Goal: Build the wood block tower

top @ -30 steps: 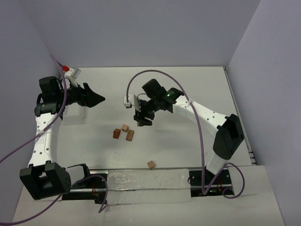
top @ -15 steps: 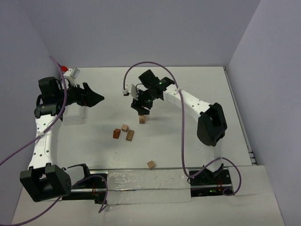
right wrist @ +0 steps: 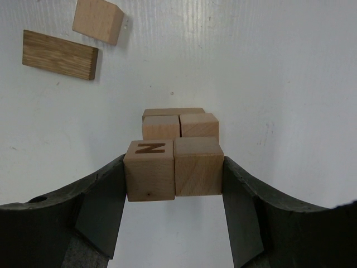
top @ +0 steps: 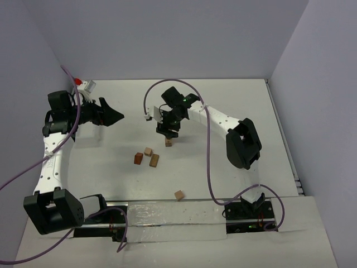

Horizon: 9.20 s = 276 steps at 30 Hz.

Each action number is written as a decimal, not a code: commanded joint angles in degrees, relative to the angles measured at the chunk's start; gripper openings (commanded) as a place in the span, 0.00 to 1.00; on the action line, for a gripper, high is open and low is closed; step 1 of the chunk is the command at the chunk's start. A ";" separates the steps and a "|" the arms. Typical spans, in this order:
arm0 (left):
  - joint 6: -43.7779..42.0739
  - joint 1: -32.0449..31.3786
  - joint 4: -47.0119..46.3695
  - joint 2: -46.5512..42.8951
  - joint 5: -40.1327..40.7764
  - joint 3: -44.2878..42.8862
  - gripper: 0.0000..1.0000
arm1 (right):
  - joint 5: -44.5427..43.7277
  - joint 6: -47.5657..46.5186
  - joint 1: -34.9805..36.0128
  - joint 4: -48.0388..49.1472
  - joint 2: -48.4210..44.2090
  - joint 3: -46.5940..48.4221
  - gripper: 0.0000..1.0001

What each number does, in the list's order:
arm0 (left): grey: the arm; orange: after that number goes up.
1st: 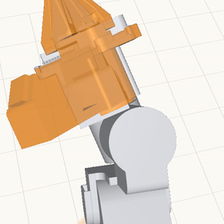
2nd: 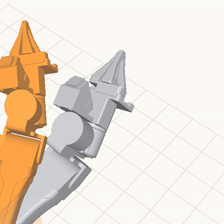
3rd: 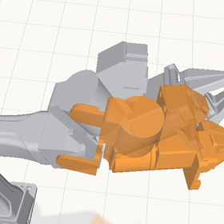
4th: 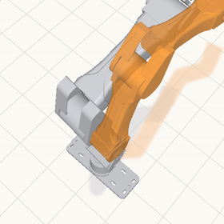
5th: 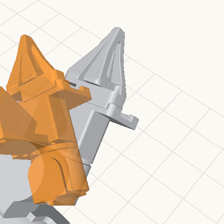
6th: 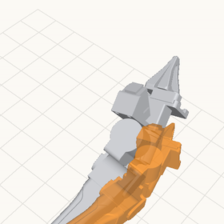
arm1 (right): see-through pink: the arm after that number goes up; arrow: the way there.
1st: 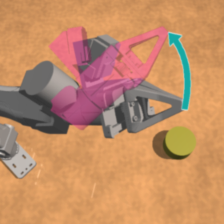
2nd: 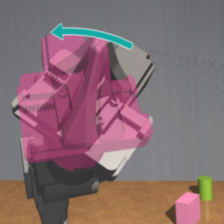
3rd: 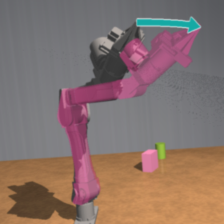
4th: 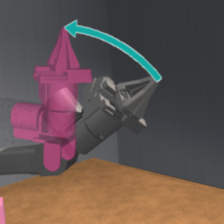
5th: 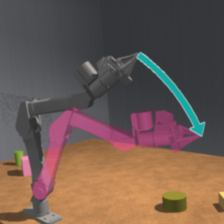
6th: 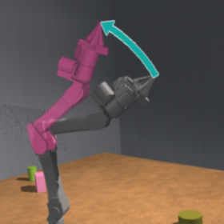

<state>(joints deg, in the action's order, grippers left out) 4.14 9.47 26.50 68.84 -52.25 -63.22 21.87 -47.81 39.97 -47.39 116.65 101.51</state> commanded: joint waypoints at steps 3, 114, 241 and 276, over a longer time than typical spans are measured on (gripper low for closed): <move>0.08 0.37 -1.54 0.69 -1.18 -0.52 0.99 | -0.07 -1.67 -0.59 -0.84 1.54 3.44 0.47; -0.89 0.37 -1.63 2.27 -1.36 -0.32 0.99 | -0.77 0.78 1.78 2.13 3.87 3.52 1.00; -100.21 -67.42 34.04 34.78 15.92 -9.38 0.23 | 22.85 27.89 -34.09 15.71 -46.25 -47.19 1.00; -95.73 -70.65 30.19 37.86 15.17 -7.53 0.39 | 23.56 26.54 -34.43 14.44 -45.56 -45.88 1.00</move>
<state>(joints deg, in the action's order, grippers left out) -91.20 -60.73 56.36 106.47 -34.09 -70.52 44.25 -20.64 6.07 -33.04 71.70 54.26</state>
